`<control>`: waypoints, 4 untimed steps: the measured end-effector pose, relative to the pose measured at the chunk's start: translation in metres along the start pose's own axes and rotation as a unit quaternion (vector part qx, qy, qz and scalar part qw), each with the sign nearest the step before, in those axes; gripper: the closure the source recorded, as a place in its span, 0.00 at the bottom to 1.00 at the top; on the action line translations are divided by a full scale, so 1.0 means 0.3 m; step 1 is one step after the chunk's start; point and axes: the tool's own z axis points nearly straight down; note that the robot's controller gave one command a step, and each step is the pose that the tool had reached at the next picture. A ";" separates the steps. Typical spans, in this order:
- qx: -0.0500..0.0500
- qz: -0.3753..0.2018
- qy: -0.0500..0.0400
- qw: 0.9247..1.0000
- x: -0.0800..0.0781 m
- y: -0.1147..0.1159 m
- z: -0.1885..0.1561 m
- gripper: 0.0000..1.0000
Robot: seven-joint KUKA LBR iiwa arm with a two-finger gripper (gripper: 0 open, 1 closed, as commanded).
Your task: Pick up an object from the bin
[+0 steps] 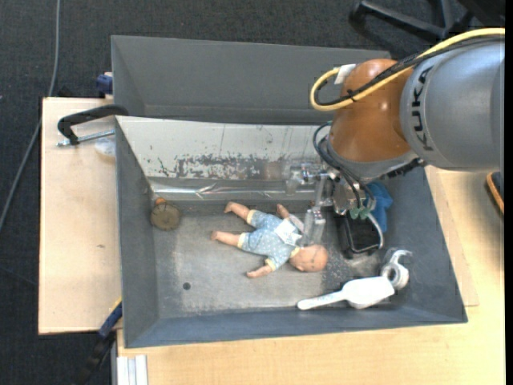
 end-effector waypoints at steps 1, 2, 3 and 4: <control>-0.001 0.076 -0.004 0.997 -0.007 0.095 0.161 0.00; -0.003 0.089 -0.002 0.996 -0.017 0.149 0.243 1.00; -0.003 0.091 -0.002 0.996 -0.017 0.146 0.239 1.00; -0.003 0.091 -0.002 0.996 -0.015 0.146 0.212 1.00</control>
Offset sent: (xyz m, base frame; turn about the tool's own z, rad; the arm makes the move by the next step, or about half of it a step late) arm 0.0035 0.0285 -0.0559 0.2299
